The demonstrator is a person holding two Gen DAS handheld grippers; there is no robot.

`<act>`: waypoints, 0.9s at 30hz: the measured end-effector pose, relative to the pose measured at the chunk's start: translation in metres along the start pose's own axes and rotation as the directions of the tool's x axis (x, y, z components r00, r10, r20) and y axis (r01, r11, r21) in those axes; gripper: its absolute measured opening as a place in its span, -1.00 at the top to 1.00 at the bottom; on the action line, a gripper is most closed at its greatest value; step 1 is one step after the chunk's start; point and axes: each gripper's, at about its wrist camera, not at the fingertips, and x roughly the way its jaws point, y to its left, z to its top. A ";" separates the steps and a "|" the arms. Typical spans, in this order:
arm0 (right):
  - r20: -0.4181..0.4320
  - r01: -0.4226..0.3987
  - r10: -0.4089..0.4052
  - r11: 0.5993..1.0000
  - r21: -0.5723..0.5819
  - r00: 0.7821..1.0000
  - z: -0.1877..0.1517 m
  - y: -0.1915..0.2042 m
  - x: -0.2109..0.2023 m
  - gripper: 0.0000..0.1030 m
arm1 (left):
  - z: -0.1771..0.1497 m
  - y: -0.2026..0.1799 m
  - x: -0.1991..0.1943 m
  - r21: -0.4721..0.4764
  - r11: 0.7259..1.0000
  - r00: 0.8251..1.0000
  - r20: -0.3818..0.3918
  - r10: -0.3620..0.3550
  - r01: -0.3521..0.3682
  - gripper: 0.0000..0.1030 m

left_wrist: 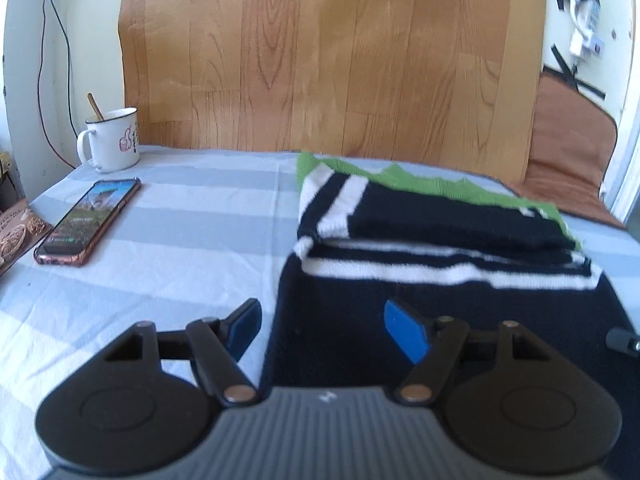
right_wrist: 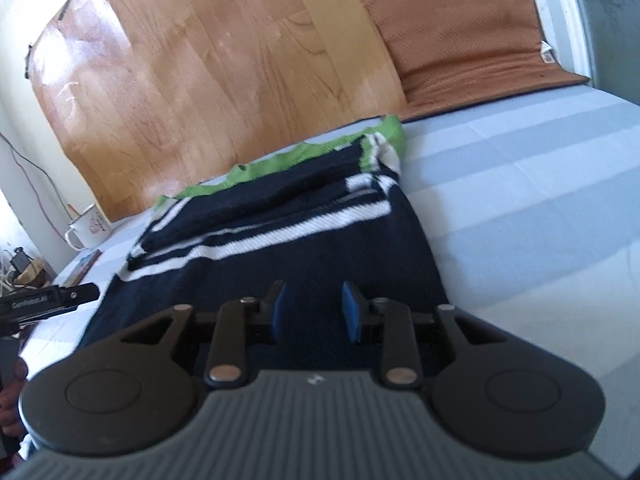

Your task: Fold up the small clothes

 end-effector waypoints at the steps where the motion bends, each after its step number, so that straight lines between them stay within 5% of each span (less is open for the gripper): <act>1: 0.007 -0.002 0.002 1.000 0.004 1.000 -0.001 -0.001 -0.001 0.35 | -0.004 -0.002 0.001 0.006 1.000 1.000 -0.006 0.007 -0.007 -0.35; 13: 0.028 -0.020 0.020 0.999 0.027 0.999 -0.004 -0.004 -0.001 0.28 | -0.022 -0.019 0.009 0.125 0.983 0.991 0.028 0.134 -0.136 -0.38; 27: 0.032 -0.039 0.039 0.999 0.014 0.999 -0.006 0.000 -0.001 0.08 | -0.023 -0.019 0.008 0.130 0.983 0.991 0.032 0.129 -0.132 -0.38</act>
